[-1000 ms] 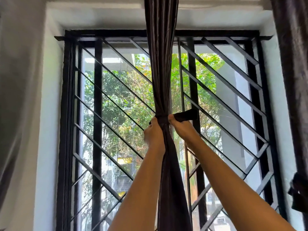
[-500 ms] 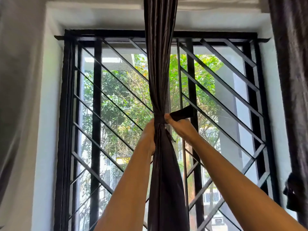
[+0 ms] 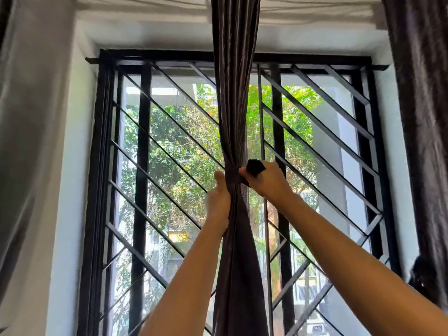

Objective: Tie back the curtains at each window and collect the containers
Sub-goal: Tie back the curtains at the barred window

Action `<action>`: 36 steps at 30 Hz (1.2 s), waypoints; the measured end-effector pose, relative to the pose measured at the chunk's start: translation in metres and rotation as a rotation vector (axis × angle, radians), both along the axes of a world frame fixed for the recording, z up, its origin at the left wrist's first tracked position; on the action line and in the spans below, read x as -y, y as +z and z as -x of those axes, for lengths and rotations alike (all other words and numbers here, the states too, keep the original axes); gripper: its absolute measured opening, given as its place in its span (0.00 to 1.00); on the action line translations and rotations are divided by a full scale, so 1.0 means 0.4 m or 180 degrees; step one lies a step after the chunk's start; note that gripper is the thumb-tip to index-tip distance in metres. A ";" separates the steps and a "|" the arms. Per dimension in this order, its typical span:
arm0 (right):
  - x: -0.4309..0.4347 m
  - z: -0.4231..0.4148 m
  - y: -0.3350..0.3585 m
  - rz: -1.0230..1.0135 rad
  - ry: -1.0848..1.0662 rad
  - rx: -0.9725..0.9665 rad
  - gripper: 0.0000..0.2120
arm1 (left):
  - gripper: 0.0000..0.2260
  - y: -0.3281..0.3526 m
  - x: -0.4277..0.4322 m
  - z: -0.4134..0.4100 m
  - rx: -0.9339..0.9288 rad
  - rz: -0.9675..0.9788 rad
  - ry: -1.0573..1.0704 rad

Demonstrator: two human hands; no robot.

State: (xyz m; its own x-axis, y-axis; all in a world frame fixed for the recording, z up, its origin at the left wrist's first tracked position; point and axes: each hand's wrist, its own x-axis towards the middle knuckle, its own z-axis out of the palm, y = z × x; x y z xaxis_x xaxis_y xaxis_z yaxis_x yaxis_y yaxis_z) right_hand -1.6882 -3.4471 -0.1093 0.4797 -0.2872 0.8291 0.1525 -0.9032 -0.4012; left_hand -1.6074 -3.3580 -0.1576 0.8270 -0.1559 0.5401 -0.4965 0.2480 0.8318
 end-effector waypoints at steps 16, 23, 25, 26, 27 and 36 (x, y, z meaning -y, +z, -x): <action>0.003 0.029 0.078 -0.1148 0.0384 -0.0492 0.19 | 0.40 -0.019 -0.019 0.054 0.2832 -0.1085 0.2817; 0.006 0.048 0.072 -0.2384 0.1226 -0.1076 0.09 | 0.16 0.031 -0.034 0.112 0.2861 -0.1116 0.2358; 0.014 0.057 0.066 -0.2555 0.1380 -0.1100 0.07 | 0.09 0.040 -0.042 0.108 0.2551 -0.0924 0.1964; 0.016 0.062 0.062 -0.2673 0.1478 -0.1043 0.07 | 0.08 0.042 -0.047 0.107 0.2420 -0.0725 0.1772; 0.019 0.066 0.058 -0.2828 0.1600 -0.0934 0.07 | 0.07 0.043 -0.050 0.100 0.2262 -0.0557 0.1598; 0.031 0.043 -0.059 -0.4320 0.2805 -0.0713 0.09 | 0.18 0.049 -0.029 0.080 0.0399 0.0095 0.0463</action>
